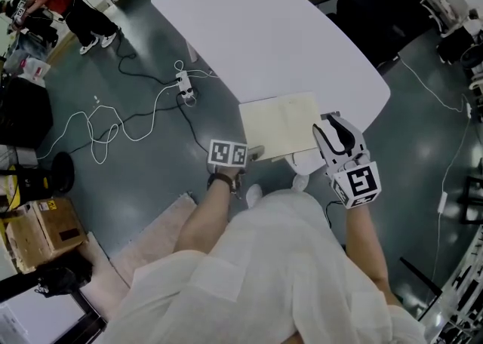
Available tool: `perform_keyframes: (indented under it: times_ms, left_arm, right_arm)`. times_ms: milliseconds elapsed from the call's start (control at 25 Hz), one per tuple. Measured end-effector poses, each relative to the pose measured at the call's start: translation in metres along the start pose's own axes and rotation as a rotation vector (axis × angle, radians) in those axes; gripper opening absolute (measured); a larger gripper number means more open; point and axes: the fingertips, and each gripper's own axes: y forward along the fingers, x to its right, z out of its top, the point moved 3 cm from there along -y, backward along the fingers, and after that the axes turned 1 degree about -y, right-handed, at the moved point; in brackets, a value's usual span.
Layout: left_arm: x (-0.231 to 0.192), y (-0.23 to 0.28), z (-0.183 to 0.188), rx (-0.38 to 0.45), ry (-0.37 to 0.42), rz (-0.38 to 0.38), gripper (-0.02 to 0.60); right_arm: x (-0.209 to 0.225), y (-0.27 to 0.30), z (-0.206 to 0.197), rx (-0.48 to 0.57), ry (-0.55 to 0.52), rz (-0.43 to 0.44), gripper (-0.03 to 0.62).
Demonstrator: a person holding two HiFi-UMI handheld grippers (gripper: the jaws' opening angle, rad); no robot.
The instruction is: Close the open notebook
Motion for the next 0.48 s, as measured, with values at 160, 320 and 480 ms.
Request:
perform_keyframes:
  times_ms: [160, 320, 480]
  left_arm:
    - [0.005, -0.006, 0.005, 0.012, 0.010, -0.011, 0.243]
    - [0.015, -0.012, 0.010, 0.028, 0.036, -0.017, 0.242]
    - [0.020, -0.017, 0.012, 0.036, 0.052, -0.023, 0.242]
  right_arm:
    - [0.000, -0.001, 0.001, 0.007, 0.002, -0.011, 0.152]
    - [0.001, -0.004, 0.004, 0.011, 0.001, -0.019, 0.152]
    - [-0.002, -0.005, 0.007, 0.017, -0.004, -0.026, 0.150]
